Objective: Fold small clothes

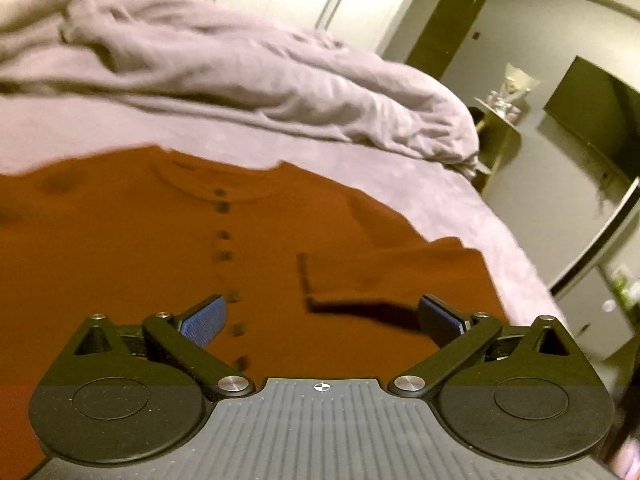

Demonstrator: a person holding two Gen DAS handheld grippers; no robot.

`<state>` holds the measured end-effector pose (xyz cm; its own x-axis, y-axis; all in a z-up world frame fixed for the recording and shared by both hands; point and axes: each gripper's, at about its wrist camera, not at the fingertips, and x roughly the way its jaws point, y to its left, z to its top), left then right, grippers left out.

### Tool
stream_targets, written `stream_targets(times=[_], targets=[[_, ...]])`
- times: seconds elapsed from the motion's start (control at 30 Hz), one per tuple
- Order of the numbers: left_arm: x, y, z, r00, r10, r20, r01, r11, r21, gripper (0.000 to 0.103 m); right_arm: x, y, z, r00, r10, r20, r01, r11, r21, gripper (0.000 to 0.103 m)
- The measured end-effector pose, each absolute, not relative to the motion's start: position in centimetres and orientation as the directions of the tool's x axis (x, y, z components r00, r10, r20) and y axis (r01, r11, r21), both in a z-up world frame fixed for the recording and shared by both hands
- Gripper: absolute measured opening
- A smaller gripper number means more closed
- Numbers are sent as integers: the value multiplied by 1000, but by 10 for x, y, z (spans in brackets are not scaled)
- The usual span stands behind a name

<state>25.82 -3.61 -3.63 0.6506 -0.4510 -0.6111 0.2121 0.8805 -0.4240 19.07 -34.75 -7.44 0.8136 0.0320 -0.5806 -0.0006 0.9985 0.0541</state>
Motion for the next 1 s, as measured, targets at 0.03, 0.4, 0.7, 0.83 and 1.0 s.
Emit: stream_targets(times=[0.03, 0.4, 0.7, 0.83, 1.0], targets=[[270, -41, -41, 631, -476, -613, 204, 864, -461, 103, 190, -351, -79, 808, 33, -588, 4, 998, 61, 42], [343, -71, -108, 450, -604, -657, 41, 750, -660, 83, 174, -355, -90, 807, 38, -589, -16, 999, 42, 48], [365, -93, -124, 376, -613, -695, -21, 744, -668, 7, 177, -355, -93, 805, 34, -593, -9, 999, 45, 49], [355, -81, -98, 459, -611, -645, 76, 750, -657, 6, 176, -352, -89, 811, 22, -585, -17, 1000, 15, 52], [350, -50, -66, 540, -591, -600, 123, 760, -638, 5, 178, -348, -86, 812, 30, -583, -21, 1000, 22, 54]])
